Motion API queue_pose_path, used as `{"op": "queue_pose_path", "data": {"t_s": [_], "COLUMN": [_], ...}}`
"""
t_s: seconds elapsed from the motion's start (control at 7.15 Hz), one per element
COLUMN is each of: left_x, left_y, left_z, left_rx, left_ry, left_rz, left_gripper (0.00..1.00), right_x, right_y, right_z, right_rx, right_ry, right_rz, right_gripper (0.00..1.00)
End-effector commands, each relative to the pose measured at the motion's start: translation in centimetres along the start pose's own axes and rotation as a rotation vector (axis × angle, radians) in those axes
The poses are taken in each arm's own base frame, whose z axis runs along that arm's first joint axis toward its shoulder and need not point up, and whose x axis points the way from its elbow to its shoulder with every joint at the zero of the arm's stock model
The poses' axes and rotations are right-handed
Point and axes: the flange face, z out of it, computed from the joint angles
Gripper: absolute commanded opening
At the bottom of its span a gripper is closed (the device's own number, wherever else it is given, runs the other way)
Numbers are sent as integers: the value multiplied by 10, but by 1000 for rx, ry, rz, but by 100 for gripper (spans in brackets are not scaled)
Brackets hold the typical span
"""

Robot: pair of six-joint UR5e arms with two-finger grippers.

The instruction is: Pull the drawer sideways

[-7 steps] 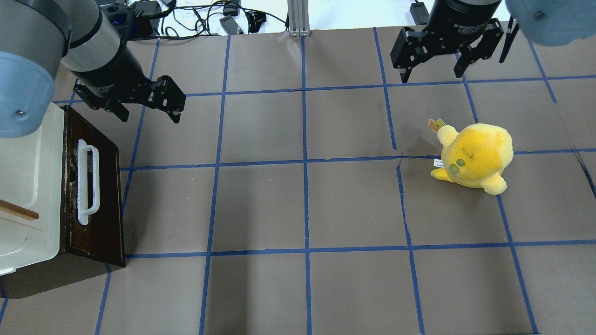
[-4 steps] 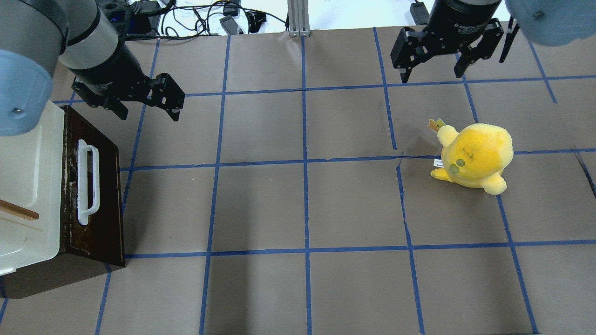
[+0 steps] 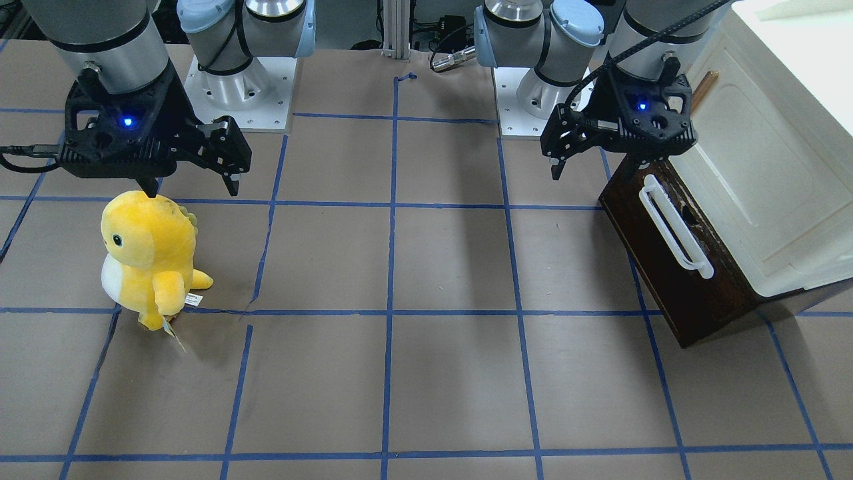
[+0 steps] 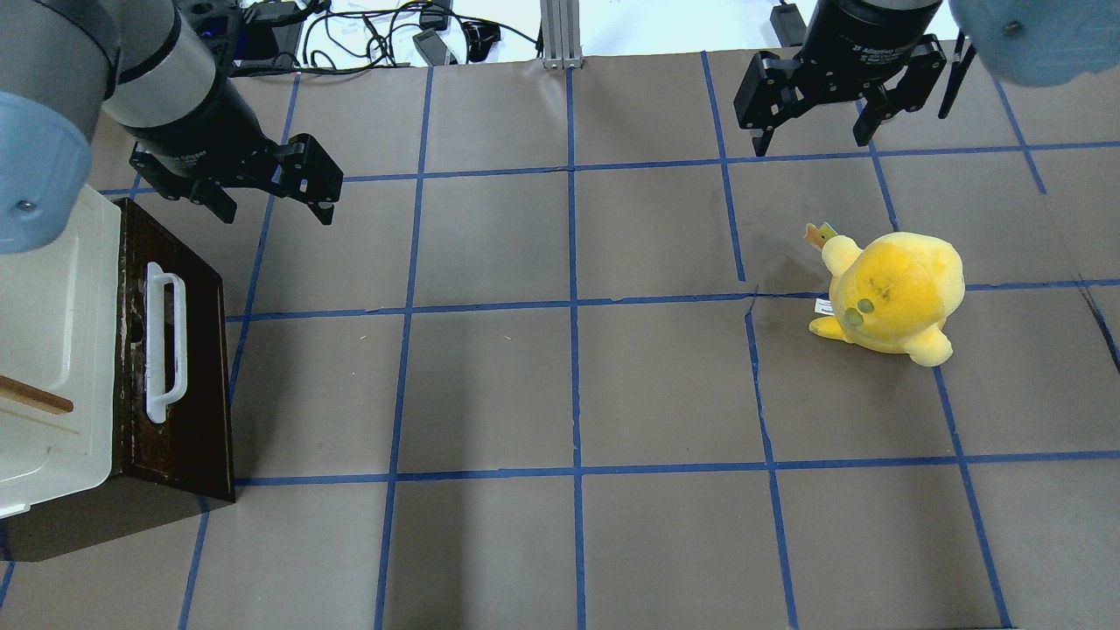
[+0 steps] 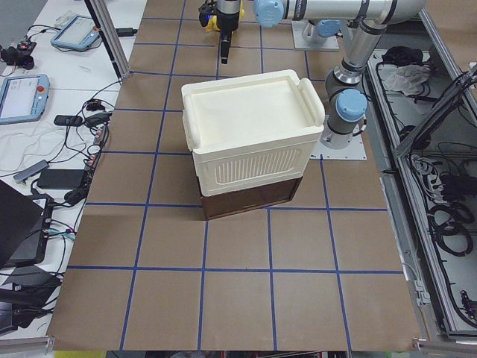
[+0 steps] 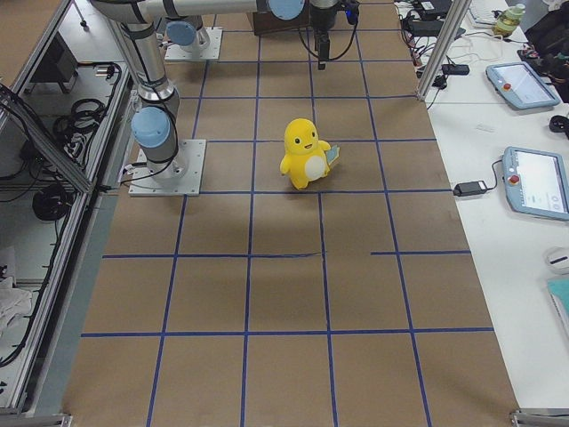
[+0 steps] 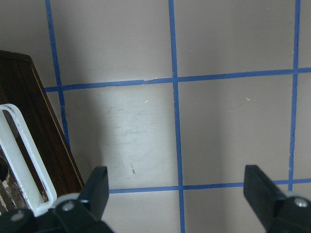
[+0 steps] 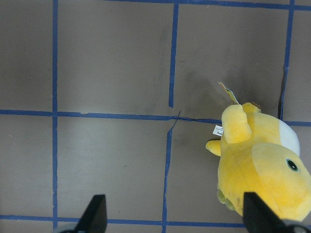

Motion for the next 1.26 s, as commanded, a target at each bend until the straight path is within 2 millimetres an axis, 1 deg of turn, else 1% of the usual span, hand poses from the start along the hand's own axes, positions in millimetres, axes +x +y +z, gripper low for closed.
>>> {"op": "queue_pose_path", "data": {"t_s": [0.0, 0.56, 1.12], "left_x": [-1, 3, 0], "left_y": [0, -2, -5], "left_z": [2, 8, 22], "left_rx": [-5, -17, -39], "left_ry": [-1, -7, -38], "left_rz": [-5, 3, -19], "left_gripper": [100, 100, 100], "right_x": [0, 0, 0], "right_y": [0, 0, 0], "right_z": [0, 0, 0], "right_rx": [0, 0, 0], "right_ry": [-1, -1, 1], "right_rz": [0, 0, 0], "right_gripper": [100, 100, 100]}}
